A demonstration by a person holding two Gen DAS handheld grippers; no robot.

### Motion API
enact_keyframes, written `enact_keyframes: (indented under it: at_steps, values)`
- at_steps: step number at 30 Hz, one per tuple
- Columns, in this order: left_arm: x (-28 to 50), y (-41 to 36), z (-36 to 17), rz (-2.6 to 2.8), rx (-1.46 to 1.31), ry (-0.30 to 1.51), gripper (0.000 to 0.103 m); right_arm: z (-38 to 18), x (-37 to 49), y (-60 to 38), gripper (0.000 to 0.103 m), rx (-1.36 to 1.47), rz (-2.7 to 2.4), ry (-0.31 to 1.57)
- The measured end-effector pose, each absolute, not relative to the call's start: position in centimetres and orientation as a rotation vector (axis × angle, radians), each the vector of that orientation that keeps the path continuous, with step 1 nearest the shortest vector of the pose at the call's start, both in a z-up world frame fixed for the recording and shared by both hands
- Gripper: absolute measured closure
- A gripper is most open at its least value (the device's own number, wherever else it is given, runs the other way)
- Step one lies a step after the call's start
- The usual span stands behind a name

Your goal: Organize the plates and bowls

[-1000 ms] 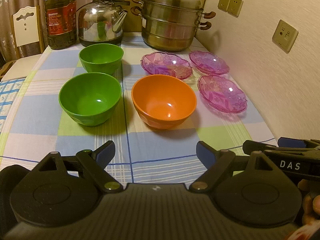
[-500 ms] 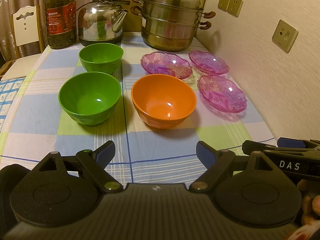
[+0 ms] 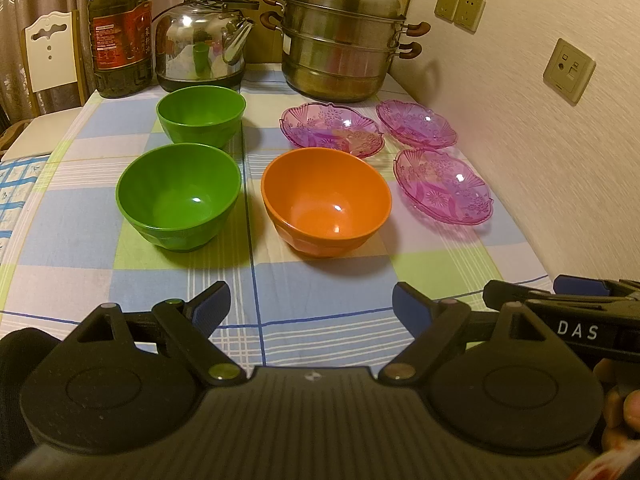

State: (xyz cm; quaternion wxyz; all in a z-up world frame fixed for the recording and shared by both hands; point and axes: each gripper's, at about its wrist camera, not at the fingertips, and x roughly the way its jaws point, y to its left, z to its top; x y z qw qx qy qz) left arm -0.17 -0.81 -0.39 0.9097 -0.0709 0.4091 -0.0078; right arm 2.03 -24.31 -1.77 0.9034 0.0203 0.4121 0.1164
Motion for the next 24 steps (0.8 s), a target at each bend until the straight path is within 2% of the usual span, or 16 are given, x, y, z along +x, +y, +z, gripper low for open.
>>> enact_keyframes:
  at_steps: [15, 24]
  values:
    - [0.2, -0.7, -0.6, -0.039, -0.193, 0.848, 0.017, -2.0, 2.1, -24.5, 0.013, 0.053, 0.246, 0.854]
    - [4.7, 1.1, 1.0, -0.098, -0.214, 0.814, 0.017, -1.7, 4.6, -25.7, 0.013, 0.133, 0.213, 0.846]
